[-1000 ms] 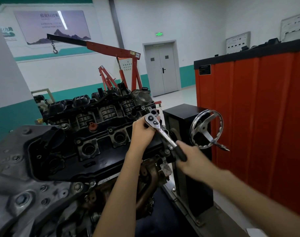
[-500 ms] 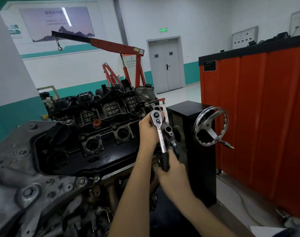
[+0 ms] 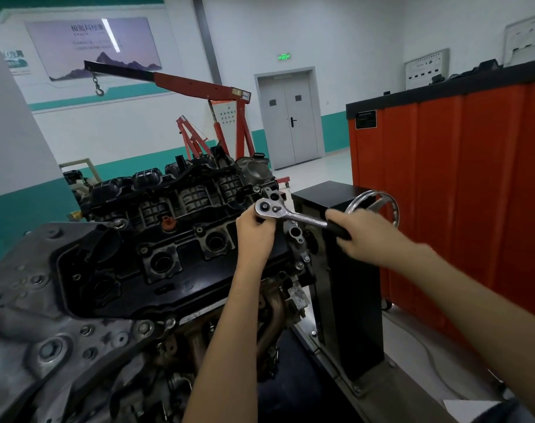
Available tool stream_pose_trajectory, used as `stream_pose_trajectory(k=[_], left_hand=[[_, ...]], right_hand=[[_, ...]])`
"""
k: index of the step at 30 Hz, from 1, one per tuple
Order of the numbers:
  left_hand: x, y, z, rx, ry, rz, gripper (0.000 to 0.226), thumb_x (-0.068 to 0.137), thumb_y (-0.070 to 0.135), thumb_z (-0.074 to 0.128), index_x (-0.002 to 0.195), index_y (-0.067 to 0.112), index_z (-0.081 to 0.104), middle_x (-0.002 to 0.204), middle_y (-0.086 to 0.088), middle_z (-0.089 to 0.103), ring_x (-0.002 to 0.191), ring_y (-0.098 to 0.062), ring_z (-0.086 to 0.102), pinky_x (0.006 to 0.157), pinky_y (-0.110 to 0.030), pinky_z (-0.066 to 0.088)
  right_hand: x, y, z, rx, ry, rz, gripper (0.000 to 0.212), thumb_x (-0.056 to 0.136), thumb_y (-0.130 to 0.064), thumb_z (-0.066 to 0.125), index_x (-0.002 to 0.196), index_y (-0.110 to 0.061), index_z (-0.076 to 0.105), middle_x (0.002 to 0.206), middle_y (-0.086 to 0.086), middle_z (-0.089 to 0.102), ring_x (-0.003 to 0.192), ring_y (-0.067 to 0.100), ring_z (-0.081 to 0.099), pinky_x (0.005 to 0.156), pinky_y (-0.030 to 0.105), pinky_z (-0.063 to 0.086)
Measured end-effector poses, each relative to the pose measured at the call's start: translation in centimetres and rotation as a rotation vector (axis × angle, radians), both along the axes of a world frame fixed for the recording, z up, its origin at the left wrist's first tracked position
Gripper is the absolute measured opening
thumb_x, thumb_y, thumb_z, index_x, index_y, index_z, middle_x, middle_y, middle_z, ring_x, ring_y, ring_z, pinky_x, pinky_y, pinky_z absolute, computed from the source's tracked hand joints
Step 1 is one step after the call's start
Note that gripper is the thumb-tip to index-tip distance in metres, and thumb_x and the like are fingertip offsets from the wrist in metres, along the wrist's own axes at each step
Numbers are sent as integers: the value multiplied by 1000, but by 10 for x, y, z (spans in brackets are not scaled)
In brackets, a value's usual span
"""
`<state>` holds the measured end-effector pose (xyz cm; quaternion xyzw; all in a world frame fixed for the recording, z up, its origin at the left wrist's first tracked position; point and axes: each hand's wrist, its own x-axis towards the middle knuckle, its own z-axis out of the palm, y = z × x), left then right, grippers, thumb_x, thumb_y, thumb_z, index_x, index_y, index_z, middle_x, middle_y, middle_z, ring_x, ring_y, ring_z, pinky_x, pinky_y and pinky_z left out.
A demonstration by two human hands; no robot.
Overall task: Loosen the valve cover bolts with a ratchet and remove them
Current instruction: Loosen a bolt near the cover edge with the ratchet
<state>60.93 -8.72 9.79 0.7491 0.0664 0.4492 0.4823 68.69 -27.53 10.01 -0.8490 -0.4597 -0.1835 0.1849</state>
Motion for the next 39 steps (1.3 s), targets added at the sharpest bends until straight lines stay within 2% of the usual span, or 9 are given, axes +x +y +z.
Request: stream_pose_trajectory(k=[5,9,15,20,22,27,31,36,39], left_hand=[[7,-10,-4,-71,-104,-8,45,92,6,64,57,30,49,48,19,50,50,8,42,54,-8,36],[10,-5,-4,-36,-103,-8,50,92,13,67,53,30,40,46,16,40,51,3,34,53,-14,32],[7,1,3,52,39,-32,39,88,1,60,59,26,63,52,15,57,53,6,46,57,-14,38],[4,0,3,75,41,16,20,87,1,56,69,7,63,59,6,52,57,-3,37,55,-21,32],[5,-2,-1,37,18,35,21,87,-1,54,70,8,62,65,-1,56,63,-8,41,58,-22,34],[13,-7,-6,-42,-45,47,45,89,-3,59,56,27,49,56,9,49,56,0,40,54,-16,37],[15,-4,-7,-45,-46,39,50,92,10,65,54,26,36,57,9,35,56,0,28,53,-18,28],[10,4,0,70,61,-9,43,88,1,60,52,24,51,52,10,48,56,-3,39,57,-23,35],[9,1,6,113,97,13,41,86,-3,52,53,21,45,47,11,42,48,-1,33,50,-21,27]], right_hand=[[-92,40,-73,556,678,100,30,83,-1,60,85,-27,45,63,1,51,44,3,48,41,17,37],[-126,90,-86,723,810,92,24,87,-6,56,109,-12,49,76,7,56,59,9,52,49,14,39],[-38,6,-46,209,467,99,29,85,-2,61,102,-23,50,71,-1,52,54,3,52,48,14,40],[11,-6,11,-69,-73,-42,25,89,-14,58,113,-16,50,84,6,62,78,28,63,64,34,45],[-2,-2,-7,19,14,-56,24,89,-13,59,112,-17,50,84,6,62,77,27,63,65,34,50],[-89,41,-78,549,670,66,28,84,-3,60,90,-27,47,64,1,51,47,6,48,43,22,41],[-122,85,-86,732,812,127,20,87,-3,55,97,-16,45,67,6,53,49,6,48,44,16,39],[-59,20,-61,345,650,146,27,86,0,58,107,-15,50,72,7,54,54,13,51,48,25,43],[-5,-8,-12,16,232,9,30,90,-8,58,117,-18,50,80,2,57,69,20,61,57,24,44]])
